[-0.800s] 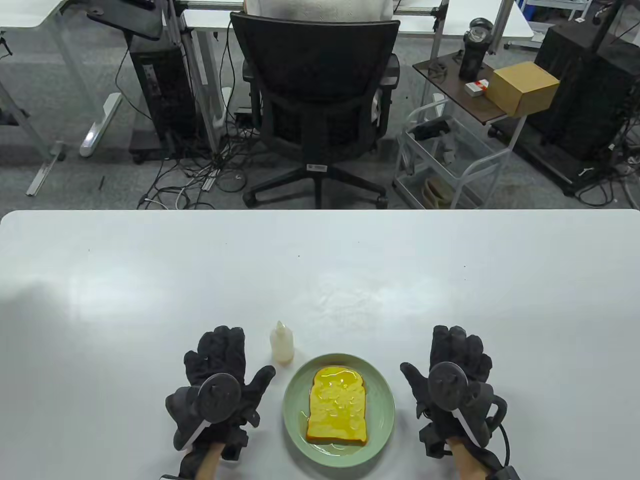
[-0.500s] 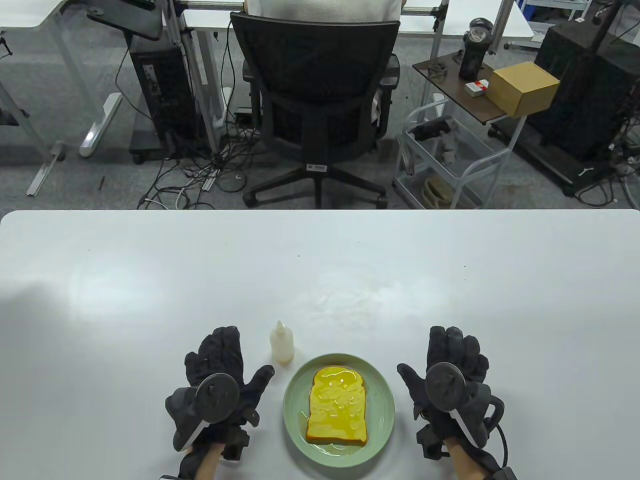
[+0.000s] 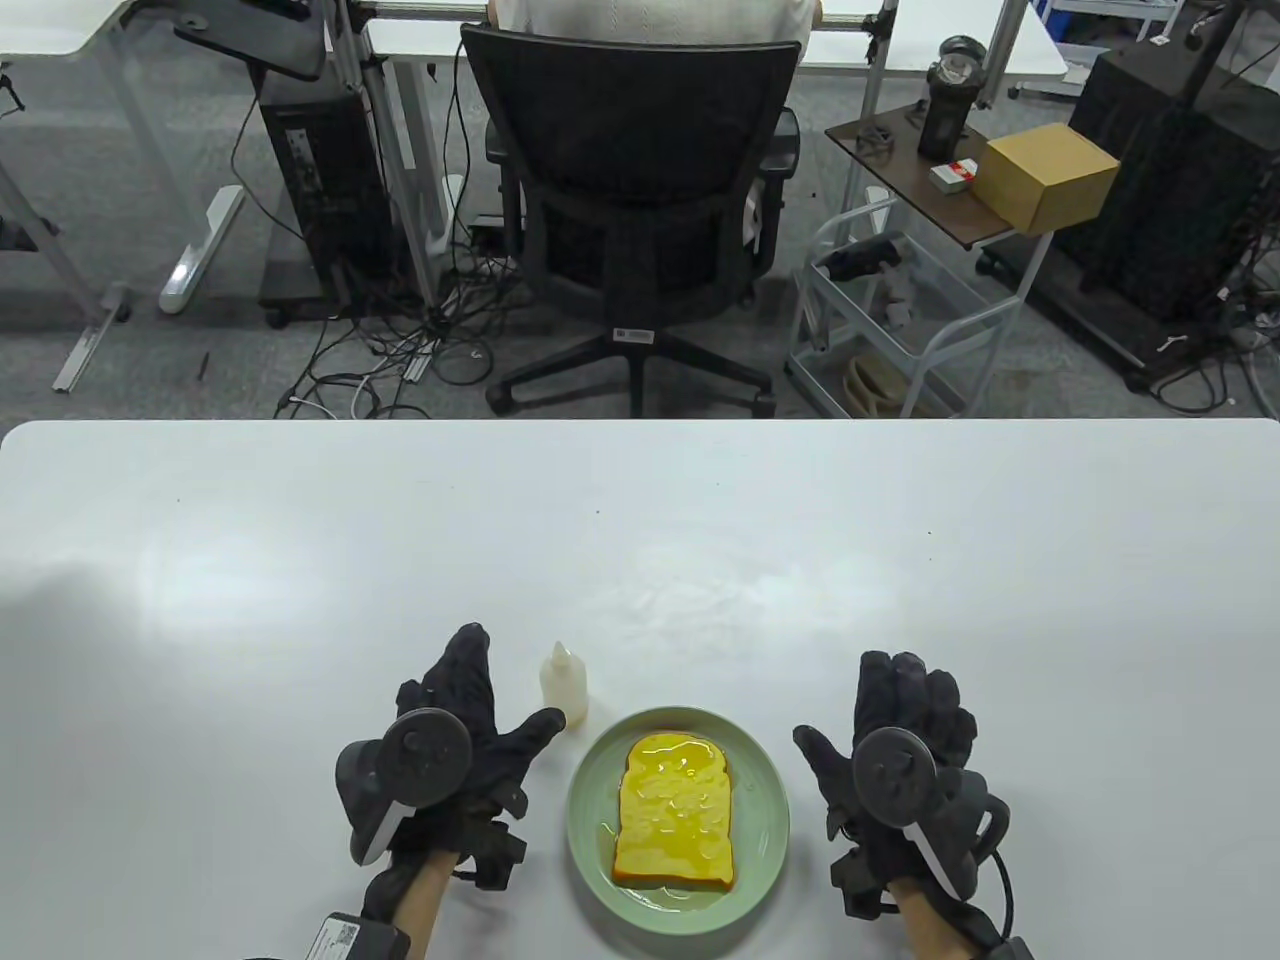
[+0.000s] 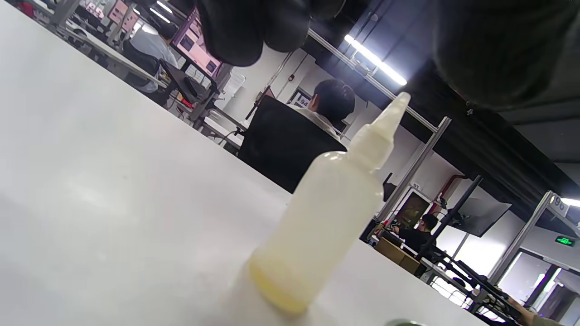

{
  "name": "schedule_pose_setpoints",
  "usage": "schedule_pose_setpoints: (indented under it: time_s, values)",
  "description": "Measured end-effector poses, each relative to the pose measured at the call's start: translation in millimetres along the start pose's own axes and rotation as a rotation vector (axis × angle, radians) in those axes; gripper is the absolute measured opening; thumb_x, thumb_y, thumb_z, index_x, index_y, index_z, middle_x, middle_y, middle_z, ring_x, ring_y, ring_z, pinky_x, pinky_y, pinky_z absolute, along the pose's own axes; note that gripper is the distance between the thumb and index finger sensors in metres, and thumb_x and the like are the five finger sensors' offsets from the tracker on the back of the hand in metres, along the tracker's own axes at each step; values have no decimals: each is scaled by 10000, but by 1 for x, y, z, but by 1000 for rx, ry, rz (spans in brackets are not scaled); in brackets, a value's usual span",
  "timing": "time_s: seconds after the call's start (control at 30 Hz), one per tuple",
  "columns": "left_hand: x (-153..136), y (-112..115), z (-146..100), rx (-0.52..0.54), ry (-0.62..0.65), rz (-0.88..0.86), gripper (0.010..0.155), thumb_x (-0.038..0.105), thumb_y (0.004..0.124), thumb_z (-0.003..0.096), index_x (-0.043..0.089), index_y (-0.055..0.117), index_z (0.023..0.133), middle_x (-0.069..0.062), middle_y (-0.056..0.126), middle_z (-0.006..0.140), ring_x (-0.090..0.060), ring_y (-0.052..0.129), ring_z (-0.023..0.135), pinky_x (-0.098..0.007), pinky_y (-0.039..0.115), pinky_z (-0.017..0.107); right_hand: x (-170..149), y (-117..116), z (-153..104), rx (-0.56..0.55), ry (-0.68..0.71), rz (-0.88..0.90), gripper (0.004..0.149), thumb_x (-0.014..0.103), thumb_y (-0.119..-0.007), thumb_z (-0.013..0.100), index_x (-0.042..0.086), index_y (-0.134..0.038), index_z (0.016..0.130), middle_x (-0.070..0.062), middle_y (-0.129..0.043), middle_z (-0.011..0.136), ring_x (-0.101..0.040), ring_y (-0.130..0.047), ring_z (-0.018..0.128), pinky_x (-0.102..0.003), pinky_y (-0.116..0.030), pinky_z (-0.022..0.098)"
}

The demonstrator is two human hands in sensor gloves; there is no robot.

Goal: Squeeze honey bottle to draw zigzag on toast

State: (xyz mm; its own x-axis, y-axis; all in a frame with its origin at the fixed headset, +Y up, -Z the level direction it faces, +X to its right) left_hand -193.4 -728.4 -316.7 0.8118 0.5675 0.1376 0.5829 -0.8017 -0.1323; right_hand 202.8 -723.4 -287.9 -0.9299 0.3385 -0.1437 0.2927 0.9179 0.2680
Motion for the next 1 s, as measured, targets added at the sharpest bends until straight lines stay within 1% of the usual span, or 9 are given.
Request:
schedule_pose_setpoints:
  time_s: [0.07, 0.2, 0.37, 0.43, 0.5, 0.77, 1.0]
  values:
    - [0, 7, 8, -61, 0, 19, 1081, 643, 865, 328, 150, 367, 1151, -113, 523, 1134, -435, 660, 1050, -768, 420, 719, 1, -1, 0, 4, 5, 3, 914, 612, -800, 366, 246, -396, 1100, -145, -432, 1184, -517, -369, 1073, -706, -356, 740]
    - [-3, 22, 21, -137, -5, 45, 1063, 639, 868, 332, 162, 386, 1151, -102, 536, 1132, -434, 659, 1053, -771, 416, 719, 4, -4, -2, 10, 23, -14, 912, 613, -799, 366, 248, -398, 1099, -145, -437, 1182, -516, -374, 1072, -706, -360, 739]
    - [-9, 42, 30, -193, -24, 9, 1036, 621, 879, 337, 164, 419, 1144, -98, 567, 1120, -436, 675, 1043, -775, 419, 715, 6, -6, -3, 24, 28, -15, 913, 613, -798, 366, 247, -397, 1099, -144, -437, 1182, -516, -374, 1072, -705, -359, 740]
    - [-11, 47, 33, -196, -39, -4, 1025, 617, 884, 338, 175, 429, 1143, -86, 580, 1119, -420, 685, 1051, -784, 397, 712, 6, -7, -3, 27, 30, -20, 913, 613, -798, 366, 247, -397, 1099, -144, -436, 1182, -516, -374, 1071, -704, -359, 741]
    - [-12, 51, 37, -224, -48, 1, 1011, 612, 886, 339, 179, 445, 1140, -78, 596, 1113, -412, 697, 1048, -778, 402, 718, 7, -7, -3, 33, 31, -26, 912, 614, -797, 366, 247, -396, 1099, -146, -438, 1182, -516, -375, 1071, -705, -359, 740]
    - [-14, 57, 43, -258, -72, 7, 893, 592, 892, 357, 231, 558, 1102, -13, 712, 1064, -357, 782, 1022, -762, 418, 738, 8, -8, -3, 50, 33, -29, 915, 615, -796, 365, 247, -395, 1100, -145, -436, 1183, -518, -373, 1071, -706, -358, 739]
    - [-16, 60, 46, -287, -91, 8, 870, 578, 902, 359, 228, 580, 1088, -8, 743, 1040, -335, 820, 1001, -740, 444, 750, 10, -10, -4, 61, 37, -39, 912, 615, -794, 368, 246, -395, 1100, -146, -438, 1182, -517, -374, 1071, -705, -359, 739]
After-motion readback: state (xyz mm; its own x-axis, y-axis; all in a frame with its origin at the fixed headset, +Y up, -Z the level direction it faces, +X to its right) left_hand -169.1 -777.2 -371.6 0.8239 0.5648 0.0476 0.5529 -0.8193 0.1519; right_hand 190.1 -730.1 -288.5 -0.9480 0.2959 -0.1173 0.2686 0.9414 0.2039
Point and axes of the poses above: the tracker on the back of each hand, its own x axis roughly to the thumb side, its own z axis roughly from the wrist to the fingertips, y = z × x, the point moved 2 cm from there along z, roughly from the wrist to the fingertips
